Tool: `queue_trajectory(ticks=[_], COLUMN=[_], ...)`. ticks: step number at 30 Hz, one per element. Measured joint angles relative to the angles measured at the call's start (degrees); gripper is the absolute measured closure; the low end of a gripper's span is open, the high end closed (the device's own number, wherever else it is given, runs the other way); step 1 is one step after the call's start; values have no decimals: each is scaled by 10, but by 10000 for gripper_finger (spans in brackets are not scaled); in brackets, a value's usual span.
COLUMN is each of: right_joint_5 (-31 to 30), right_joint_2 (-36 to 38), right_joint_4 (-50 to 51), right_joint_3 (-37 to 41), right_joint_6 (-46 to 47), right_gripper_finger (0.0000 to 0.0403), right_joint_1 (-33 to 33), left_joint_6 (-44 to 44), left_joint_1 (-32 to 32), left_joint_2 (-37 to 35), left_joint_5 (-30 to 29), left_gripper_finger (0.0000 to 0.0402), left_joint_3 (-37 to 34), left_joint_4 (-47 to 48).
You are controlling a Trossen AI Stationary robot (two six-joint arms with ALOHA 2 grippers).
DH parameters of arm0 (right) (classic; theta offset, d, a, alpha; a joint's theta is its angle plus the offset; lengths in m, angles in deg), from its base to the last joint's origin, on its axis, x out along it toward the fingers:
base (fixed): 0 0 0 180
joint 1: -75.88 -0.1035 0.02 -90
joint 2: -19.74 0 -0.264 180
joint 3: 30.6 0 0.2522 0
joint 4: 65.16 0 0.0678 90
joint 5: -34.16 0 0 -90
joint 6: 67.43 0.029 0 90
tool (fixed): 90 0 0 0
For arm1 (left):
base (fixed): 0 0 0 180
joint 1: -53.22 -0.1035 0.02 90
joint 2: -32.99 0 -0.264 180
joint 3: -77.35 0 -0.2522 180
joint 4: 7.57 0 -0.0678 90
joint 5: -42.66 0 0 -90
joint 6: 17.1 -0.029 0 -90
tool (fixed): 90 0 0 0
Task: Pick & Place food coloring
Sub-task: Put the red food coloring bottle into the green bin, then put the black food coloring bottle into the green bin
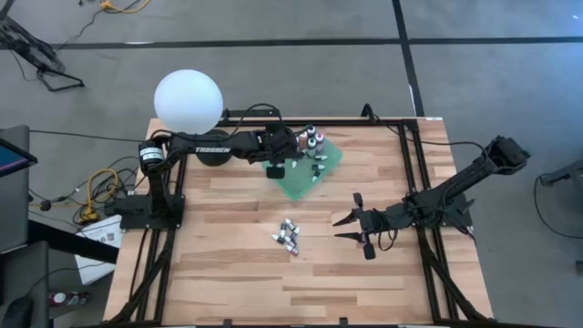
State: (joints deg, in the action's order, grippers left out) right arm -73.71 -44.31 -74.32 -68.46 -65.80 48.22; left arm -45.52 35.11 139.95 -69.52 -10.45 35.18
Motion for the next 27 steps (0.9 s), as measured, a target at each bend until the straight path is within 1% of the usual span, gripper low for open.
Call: queue_trajectory(ticks=[3, 9, 18, 24, 27], right_joint_5=[0, 0, 1, 1, 1], right_joint_2=[0, 0, 0, 0, 0], right_joint_4=[0, 0, 0, 0, 1], right_joint_3=[0, 0, 0, 0, 0], right_joint_6=[0, 0, 0, 0, 0], right_gripper_finger=[280, 280, 280, 280, 280], right_joint_1=[0, 0, 0, 0, 0], left_joint_6=[-1, -2, 8, 35, 59], left_joint_1=[0, 0, 0, 0, 1], left_joint_2=[0, 0, 0, 0, 0], left_joint_5=[-12, -7, -7, -12, -25], left_gripper_finger=[323, 320, 271, 263, 263], left_joint_3=[0, 0, 0, 0, 0], left_joint_4=[0, 4, 7, 7, 12])
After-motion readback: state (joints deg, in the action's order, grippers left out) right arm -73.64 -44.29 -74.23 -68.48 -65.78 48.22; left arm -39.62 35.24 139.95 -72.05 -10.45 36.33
